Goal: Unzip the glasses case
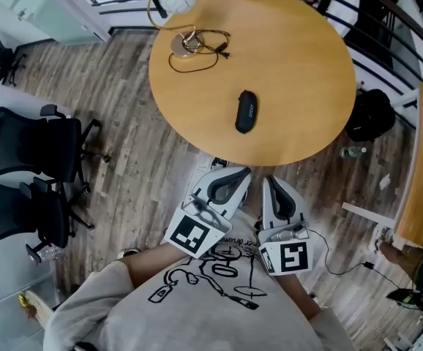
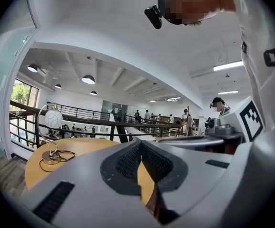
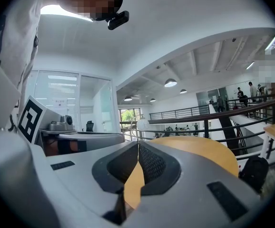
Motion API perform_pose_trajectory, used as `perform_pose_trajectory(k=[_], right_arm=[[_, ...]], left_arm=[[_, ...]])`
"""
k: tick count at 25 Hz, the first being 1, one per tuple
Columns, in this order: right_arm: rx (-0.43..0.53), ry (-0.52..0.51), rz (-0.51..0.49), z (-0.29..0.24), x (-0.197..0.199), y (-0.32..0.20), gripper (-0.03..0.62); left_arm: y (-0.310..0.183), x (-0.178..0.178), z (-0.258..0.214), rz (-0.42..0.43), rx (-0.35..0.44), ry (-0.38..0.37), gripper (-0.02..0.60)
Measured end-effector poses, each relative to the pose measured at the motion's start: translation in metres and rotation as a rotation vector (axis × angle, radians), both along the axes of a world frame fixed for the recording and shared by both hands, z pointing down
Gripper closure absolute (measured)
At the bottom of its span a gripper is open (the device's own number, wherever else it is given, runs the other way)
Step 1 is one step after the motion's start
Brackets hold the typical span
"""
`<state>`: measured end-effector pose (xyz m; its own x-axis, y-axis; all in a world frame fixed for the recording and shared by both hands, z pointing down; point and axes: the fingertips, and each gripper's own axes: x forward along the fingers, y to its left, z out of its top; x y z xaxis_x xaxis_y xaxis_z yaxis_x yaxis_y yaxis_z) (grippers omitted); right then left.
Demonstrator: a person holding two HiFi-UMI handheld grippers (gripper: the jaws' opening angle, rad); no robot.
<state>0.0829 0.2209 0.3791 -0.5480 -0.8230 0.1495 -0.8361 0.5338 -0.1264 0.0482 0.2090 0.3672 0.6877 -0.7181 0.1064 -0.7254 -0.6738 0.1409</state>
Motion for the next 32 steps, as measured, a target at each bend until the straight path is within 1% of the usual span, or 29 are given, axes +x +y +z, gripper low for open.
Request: perform_pose_trajectory(k=[5,11,16,22,27,32], right_arm=[[-0.013,-0.006,0.005,0.003,0.001,-0.014,0.571],[-0.018,0.009,0.003,0.005,-0.007,-0.051,0.571],[-0.021,0.026,-0.010,0.005,-0.028,-0.095,0.571],[-0.001,0.042,-0.003,-0.004,-0.056,-0.154,0.571],[0.002,0.064,0.034,-0.009,-0.075,-0.192,0.571],[-0.017,0.088,0.078,-0.004,-0.086,-0.217,0.571]], left_arm=[[-0.014,-0.001,0.004,0.000,-0.011,-0.007,0.573],[-0.051,-0.008,0.007,0.005,-0.017,0.000,0.574],[-0.091,-0.022,0.005,0.016,-0.014,0.006,0.573],[-0.150,-0.049,-0.005,0.026,0.004,0.026,0.574],[-0.189,-0.066,-0.006,0.067,0.004,0.038,0.573],[-0.217,-0.079,-0.001,0.103,-0.033,0.060,0.573]])
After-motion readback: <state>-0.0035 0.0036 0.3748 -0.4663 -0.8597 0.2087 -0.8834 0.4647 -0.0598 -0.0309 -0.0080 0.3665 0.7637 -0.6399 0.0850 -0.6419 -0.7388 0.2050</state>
